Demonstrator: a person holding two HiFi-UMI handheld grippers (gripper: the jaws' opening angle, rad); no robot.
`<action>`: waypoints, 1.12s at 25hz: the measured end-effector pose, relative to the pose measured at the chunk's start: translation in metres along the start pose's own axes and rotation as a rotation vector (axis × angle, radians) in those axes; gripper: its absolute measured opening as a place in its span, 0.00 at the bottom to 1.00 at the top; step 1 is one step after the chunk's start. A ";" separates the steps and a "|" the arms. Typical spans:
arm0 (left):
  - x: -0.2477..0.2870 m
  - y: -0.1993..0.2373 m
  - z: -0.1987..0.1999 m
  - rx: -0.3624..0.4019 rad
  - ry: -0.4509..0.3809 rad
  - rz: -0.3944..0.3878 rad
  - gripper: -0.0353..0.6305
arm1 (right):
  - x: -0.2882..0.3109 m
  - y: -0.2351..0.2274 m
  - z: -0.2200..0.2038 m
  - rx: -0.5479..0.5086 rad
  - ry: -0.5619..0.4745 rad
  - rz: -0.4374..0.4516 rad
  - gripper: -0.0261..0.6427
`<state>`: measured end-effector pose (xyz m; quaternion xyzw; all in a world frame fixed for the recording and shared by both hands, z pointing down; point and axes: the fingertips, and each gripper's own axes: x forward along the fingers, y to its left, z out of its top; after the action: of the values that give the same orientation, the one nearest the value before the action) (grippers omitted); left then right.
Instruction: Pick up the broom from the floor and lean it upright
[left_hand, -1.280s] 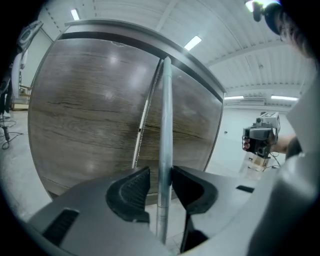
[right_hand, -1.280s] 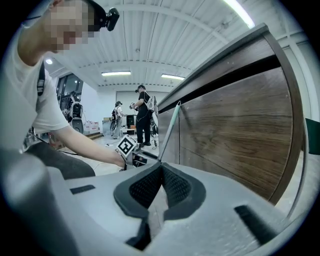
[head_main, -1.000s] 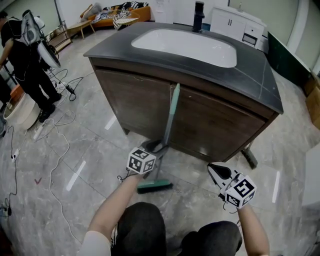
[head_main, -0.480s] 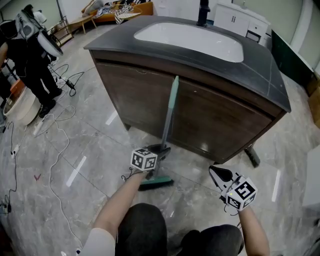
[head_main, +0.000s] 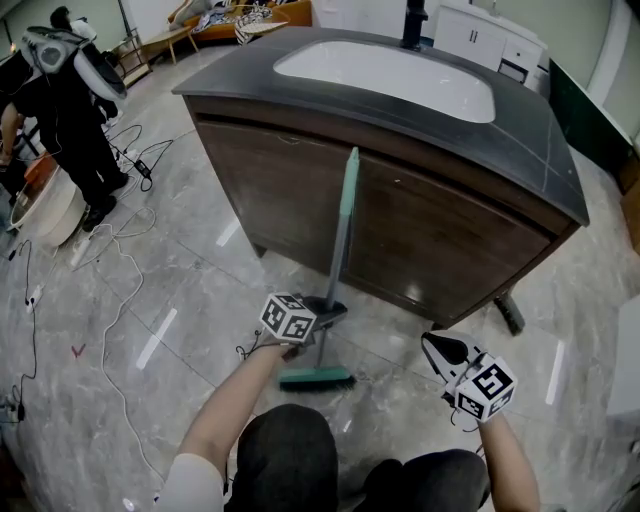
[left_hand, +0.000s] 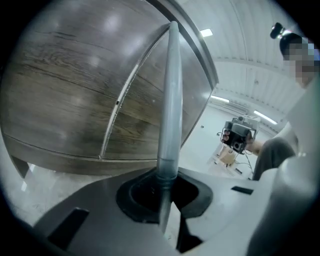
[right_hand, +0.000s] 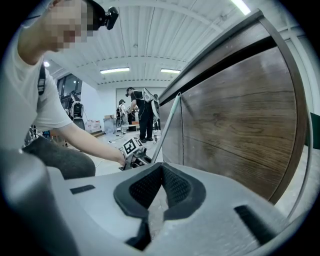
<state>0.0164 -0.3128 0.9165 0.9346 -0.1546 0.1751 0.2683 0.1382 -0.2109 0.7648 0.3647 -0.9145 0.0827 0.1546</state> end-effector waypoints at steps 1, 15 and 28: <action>0.000 -0.001 -0.003 -0.003 0.011 -0.005 0.11 | 0.000 0.000 0.002 -0.001 -0.003 0.002 0.03; -0.005 0.020 -0.004 0.052 -0.002 0.140 0.19 | -0.001 -0.003 -0.004 0.005 0.017 0.001 0.03; -0.071 -0.003 0.030 0.208 -0.100 0.218 0.25 | 0.017 -0.006 0.003 -0.003 0.006 0.016 0.03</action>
<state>-0.0379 -0.3132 0.8621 0.9426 -0.2495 0.1714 0.1413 0.1298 -0.2266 0.7677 0.3570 -0.9170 0.0836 0.1571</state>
